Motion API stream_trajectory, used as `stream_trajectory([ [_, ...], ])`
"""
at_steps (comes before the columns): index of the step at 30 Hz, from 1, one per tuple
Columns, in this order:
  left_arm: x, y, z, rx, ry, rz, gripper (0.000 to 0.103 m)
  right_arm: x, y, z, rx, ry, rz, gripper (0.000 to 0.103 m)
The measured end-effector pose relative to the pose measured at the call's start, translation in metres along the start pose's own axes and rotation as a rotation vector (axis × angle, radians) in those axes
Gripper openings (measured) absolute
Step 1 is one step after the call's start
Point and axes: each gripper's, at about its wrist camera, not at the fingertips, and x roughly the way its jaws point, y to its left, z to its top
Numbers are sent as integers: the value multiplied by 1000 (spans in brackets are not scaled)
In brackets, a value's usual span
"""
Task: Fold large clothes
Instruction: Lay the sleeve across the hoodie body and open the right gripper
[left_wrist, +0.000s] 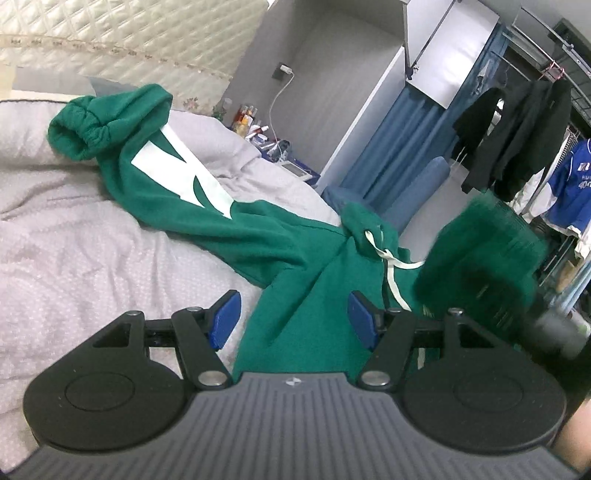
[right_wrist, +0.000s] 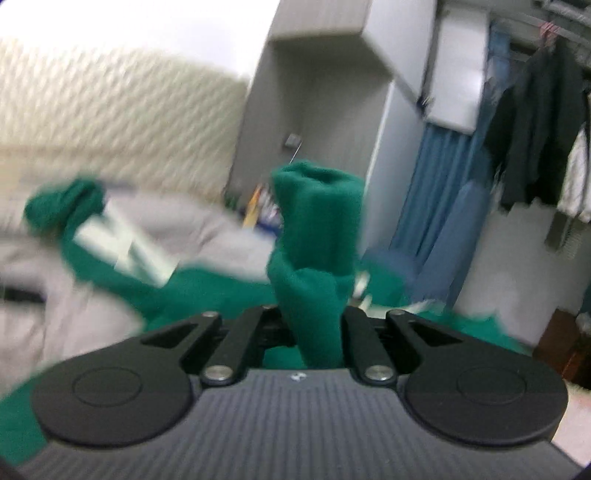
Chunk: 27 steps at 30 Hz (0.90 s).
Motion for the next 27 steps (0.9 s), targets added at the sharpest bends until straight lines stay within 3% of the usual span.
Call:
stream_trajectory([
  [6,18,-1,-5,11,-8,-39,69,14,29,-52,-41,132,62,11],
  [10,29,-1,-7,7,-23,-66,69,21,33,-57,-22,213,102,15],
  [12,34,-3,-7,10,-20,-97,69,19,33,-62,13,255,131,24],
  [14,36,-6,-8,22,-20,-116,69,12,27,-62,51,281,153,49],
  [17,34,-13,-11,42,-12,-166,69,-4,21,-58,67,263,190,73],
  [23,26,-29,-21,103,-16,-179,69,-55,2,-50,139,277,247,74],
  [27,25,-41,-32,158,6,-194,69,-77,-17,-45,220,263,231,74],
])
